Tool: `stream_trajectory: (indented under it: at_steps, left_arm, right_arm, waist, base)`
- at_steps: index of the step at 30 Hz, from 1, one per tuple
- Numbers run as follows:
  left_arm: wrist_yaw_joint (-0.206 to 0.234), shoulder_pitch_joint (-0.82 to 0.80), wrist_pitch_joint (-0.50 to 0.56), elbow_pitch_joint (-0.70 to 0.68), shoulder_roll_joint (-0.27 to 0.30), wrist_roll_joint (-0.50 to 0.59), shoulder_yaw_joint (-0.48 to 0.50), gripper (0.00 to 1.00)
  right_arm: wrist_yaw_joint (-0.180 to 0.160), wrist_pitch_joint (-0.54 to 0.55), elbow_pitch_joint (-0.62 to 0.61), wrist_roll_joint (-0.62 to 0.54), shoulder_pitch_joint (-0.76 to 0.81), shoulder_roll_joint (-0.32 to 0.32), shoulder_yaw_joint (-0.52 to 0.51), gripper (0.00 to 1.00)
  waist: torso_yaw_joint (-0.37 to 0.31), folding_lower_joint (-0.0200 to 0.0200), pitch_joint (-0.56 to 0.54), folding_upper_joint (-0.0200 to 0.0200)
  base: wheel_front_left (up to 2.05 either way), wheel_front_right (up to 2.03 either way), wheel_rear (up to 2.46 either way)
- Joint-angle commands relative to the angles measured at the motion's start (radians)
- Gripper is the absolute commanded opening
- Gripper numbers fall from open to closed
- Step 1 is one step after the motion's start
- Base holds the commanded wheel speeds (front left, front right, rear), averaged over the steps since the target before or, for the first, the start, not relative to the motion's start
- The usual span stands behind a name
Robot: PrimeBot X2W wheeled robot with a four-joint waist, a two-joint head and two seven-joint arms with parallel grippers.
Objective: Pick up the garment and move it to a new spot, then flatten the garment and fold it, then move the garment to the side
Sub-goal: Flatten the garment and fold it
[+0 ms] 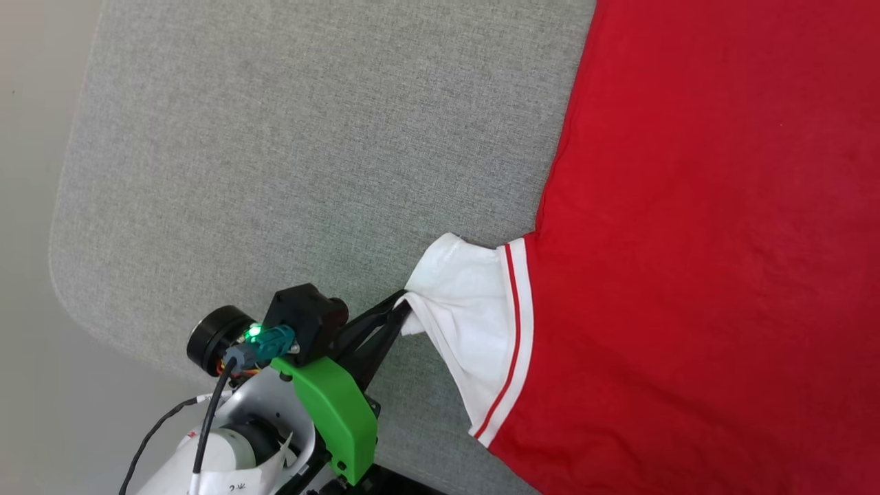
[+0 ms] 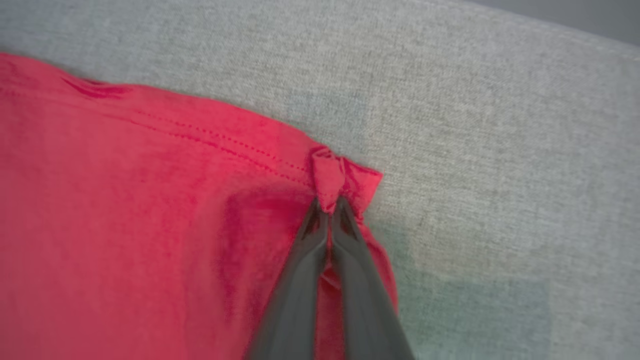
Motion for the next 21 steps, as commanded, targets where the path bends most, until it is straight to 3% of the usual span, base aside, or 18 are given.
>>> stream_trajectory:
  at_steps: [1,8,21]
  left_arm:
    - [0.002,-0.020,-0.008,0.002,0.003,0.005,0.005,0.00]
    - [0.015,-0.015,-0.011,0.002,0.011,0.003,0.017,0.00]
    - [0.068,0.045,-0.012,0.021,0.028,-0.029,0.057,0.00]
  right_arm:
    - [-0.001,0.015,0.033,0.004,0.075,0.018,0.010,0.00]
    - [-0.001,-0.020,0.049,0.011,0.176,0.034,-0.024,0.00]
    - [-0.001,-0.131,-0.015,0.084,0.526,0.100,-0.061,0.00]
  waist:
    - [-0.010,-0.0001,-0.020,0.0000]
    - [-0.048,-0.0001,-0.109,0.0000]
    - [-0.206,-0.0001,-0.329,0.0000]
  base:
    - [0.00,0.00,0.00]
    - [0.00,0.00,0.00]
    - [0.00,0.00,0.00]
